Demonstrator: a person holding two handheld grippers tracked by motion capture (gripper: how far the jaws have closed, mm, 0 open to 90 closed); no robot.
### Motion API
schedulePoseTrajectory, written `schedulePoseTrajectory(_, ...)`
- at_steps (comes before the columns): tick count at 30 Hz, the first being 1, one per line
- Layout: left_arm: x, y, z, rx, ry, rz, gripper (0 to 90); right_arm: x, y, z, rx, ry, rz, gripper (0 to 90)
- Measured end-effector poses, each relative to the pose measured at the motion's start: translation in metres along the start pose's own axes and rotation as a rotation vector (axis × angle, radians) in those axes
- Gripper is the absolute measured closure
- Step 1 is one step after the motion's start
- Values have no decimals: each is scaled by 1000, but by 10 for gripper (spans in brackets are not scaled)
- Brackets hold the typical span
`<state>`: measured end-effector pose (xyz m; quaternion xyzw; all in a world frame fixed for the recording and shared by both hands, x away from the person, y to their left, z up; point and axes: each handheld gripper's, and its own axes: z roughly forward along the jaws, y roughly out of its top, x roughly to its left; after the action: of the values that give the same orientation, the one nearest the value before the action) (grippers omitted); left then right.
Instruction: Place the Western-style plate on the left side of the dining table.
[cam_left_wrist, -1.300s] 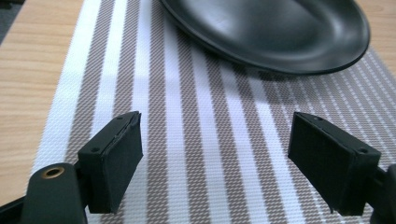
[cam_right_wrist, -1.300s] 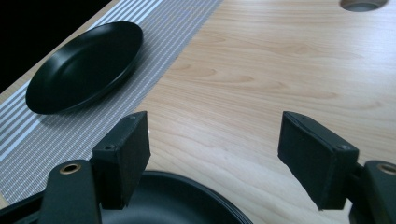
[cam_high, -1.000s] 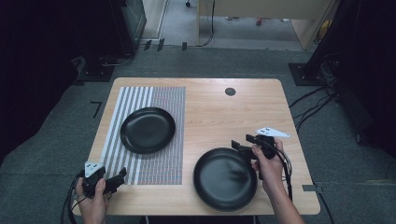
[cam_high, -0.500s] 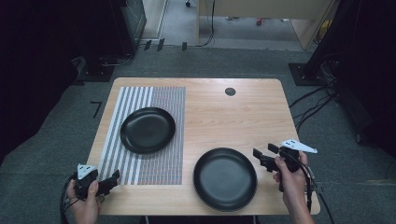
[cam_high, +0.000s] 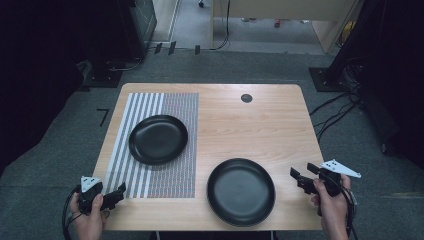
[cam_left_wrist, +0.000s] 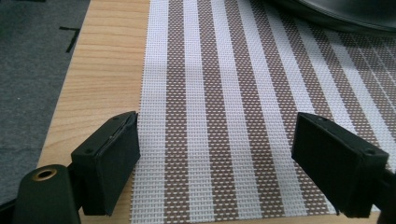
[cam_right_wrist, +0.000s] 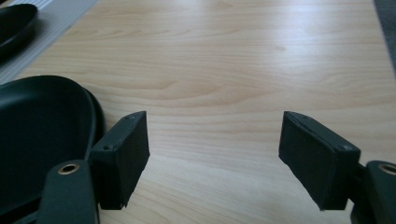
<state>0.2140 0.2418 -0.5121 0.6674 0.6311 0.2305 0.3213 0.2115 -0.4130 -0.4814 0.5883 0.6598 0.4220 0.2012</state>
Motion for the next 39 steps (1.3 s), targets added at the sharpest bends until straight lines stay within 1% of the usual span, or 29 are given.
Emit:
schedulePoseTrajectory(3, 0, -1, 0, -4, 0, 4, 138, -7, -5, -5, 8, -35, 7, 242)
schedulePoseTrajectory(5, -1, -1, 1, -6, 8, 11, 136, -13, -9, -9, 15, -56, 9, 242)
schedulePoseTrajectory(10, -3, -3, 3, -11, 27, 34, 134, -25, -22, -15, 40, -103, 35, 237)
schedulePoseTrajectory(12, -5, -3, 3, -9, 39, 52, 125, -29, -31, -17, 53, -128, 42, 237)
schedulePoseTrajectory(14, -8, -4, 5, -3, 49, 78, 113, -30, -33, -18, 57, -133, 48, 237)
schedulePoseTrajectory(17, -8, -4, 5, -7, 48, 78, 105, -33, -40, -18, 78, -156, 50, 235)
schedulePoseTrajectory(19, -8, -5, 5, -10, 48, 79, 106, -34, -44, -17, 91, -161, 52, 235)
schedulePoseTrajectory(21, -8, -5, 5, -11, 50, 78, 105, -34, -49, -15, 111, -170, 35, 230)
schedulePoseTrajectory(22, -8, -5, 5, -11, 51, 77, 105, -33, -50, -15, 104, -176, 18, 230)
schedulePoseTrajectory(24, -8, -5, 5, -12, 52, 76, 105, -32, -51, -16, 111, -175, 17, 230)
schedulePoseTrajectory(26, -8, -5, 5, -11, 52, 76, 105, -30, -52, -16, 102, -182, 12, 230)
schedulePoseTrajectory(28, -8, -5, 5, -11, 52, 76, 105, -27, -54, -15, 105, -204, -18, 224)
schedulePoseTrajectory(29, -8, -5, 5, -11, 52, 76, 105, -25, -55, -14, 107, -213, -42, 211)
schedulePoseTrajectory(31, -8, -5, 5, -12, 52, 75, 105, -20, -57, -11, 106, -235, -69, 159)
schedulePoseTrajectory(33, -8, -5, 5, -11, 52, 75, 105, -18, -58, -9, 94, -244, -66, 142)
schedulePoseTrajectory(39, -8, -5, 5, -11, 50, 77, 105, -18, -59, -9, 90, -247, -63, 138)
